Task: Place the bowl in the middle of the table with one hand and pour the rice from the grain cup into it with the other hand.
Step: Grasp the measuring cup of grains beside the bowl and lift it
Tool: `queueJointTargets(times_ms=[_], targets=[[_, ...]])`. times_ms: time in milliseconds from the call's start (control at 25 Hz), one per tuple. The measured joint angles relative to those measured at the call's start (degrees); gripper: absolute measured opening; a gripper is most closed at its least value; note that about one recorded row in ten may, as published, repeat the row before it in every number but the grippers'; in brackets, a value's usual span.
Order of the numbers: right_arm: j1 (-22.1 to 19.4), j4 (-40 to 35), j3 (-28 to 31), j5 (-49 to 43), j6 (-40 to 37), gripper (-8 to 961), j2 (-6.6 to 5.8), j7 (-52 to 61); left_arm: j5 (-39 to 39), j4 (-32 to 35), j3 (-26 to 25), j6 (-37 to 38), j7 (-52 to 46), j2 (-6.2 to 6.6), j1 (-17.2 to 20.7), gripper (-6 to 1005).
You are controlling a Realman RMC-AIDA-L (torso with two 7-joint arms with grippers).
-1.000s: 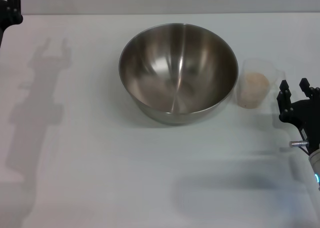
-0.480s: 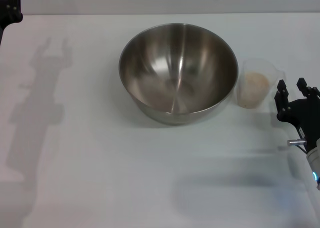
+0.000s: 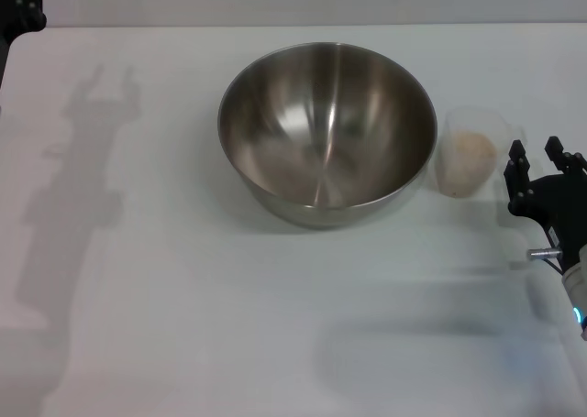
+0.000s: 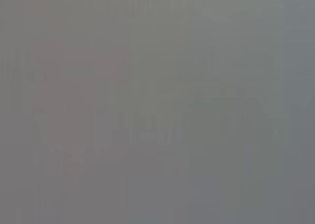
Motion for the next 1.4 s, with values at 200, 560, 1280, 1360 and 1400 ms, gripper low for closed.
queueJointTargets(times_ms=[200,560,1280,1360,1400], targets=[[0.65,-0.01,0.08,0.00,1.73,422,0.00,0.02,0.12,-0.03,-0.02,0.09,0.02,-0.04,-0.25,409],[1.03,-0.19,0.13,0.00,1.82,421,0.09,0.05,0.15,-0.03,-0.45,0.13,0.05,-0.09,-0.37,409],[2.84,-2.70,0.18,0.00,2.54,422,-0.01,2.91,0.15,-0.03,-0.28,0.03,0.07,-0.08,-1.06,409],[3.26,-3.35,0.17,0.00,2.92,421,-0.02,3.84,0.14,-0.03,-0.27,0.03,0.07,-0.08,-1.21,408],[3.51,-3.71,0.18,0.00,3.24,421,-0.01,4.39,0.14,-0.03,-0.27,0.03,0.07,-0.08,-1.30,408]])
